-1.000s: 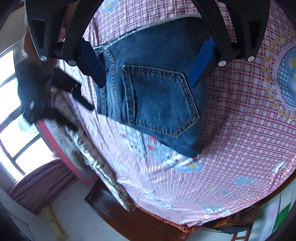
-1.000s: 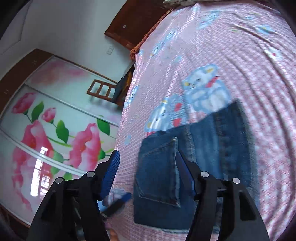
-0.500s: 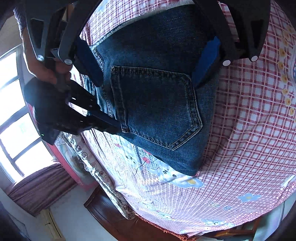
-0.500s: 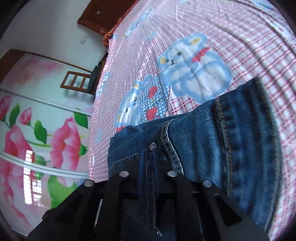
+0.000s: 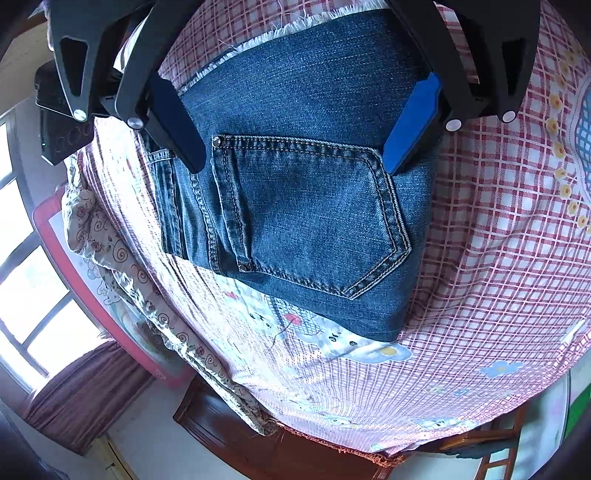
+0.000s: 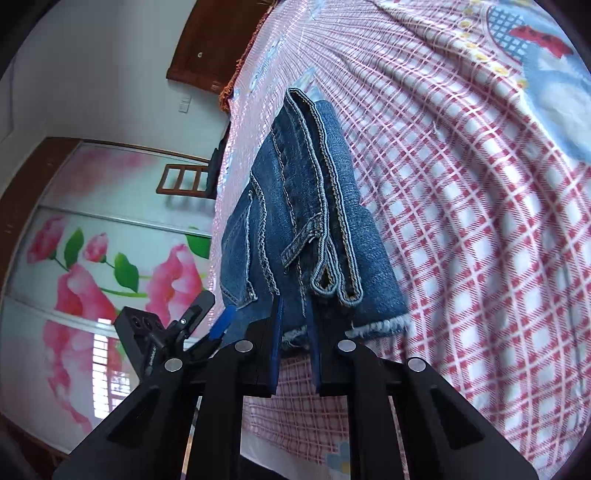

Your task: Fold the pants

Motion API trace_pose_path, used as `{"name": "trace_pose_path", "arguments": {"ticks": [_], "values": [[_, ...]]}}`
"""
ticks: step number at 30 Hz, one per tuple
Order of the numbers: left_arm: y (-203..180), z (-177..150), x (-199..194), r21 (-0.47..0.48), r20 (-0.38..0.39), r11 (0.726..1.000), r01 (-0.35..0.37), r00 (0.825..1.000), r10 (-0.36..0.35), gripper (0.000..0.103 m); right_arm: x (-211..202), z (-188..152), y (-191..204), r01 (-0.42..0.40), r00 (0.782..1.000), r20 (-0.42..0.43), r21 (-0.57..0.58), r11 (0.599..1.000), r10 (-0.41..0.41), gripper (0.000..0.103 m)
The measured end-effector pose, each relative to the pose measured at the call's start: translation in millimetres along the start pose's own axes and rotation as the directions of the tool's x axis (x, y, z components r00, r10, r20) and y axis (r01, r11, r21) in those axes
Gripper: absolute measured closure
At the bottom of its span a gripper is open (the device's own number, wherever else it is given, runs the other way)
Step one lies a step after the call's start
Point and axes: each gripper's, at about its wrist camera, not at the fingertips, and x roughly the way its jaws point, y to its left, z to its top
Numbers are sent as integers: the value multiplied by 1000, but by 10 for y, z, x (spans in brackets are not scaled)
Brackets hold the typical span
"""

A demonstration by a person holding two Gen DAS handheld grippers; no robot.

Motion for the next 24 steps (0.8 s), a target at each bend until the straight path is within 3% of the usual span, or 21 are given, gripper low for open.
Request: {"name": "trace_pose_path", "arguments": {"ticks": [1, 2, 3, 9, 11, 12, 18, 24], "values": [[-25, -3, 11, 13, 2, 1000, -13, 1000, 13, 7, -28, -34, 51, 43, 999, -9, -21, 999, -43, 87], [-45, -1, 22, 25, 4, 999, -24, 1000, 24, 7, -57, -63, 118, 77, 997, -9, -44, 996, -78, 73], [-66, -7, 33, 37, 6, 999, -34, 999, 34, 7, -76, -94, 203, 96, 995, 5, -66, 993, -96, 69], [-124, -24, 63, 88, 21, 993, -76, 997, 74, 7, -102, -141, 652, 137, 990, 70, -235, 962, -124, 66], [-138, -34, 75, 97, 26, 992, -85, 996, 82, 6, 3, -115, 572, 214, 977, 67, -229, 950, -204, 44], [-142, -37, 79, 101, 28, 991, -88, 996, 86, 6, 72, -99, 489, 250, 968, 60, -226, 941, -243, 45], [-227, -73, 122, 139, 37, 982, -132, 991, 128, 5, 134, -140, 444, 276, 961, 57, -233, 932, -270, 45], [-267, -101, -1, 127, 39, 977, -169, 985, 166, 5, -125, -518, 386, 258, 966, 39, -249, 933, -257, 44]]}}
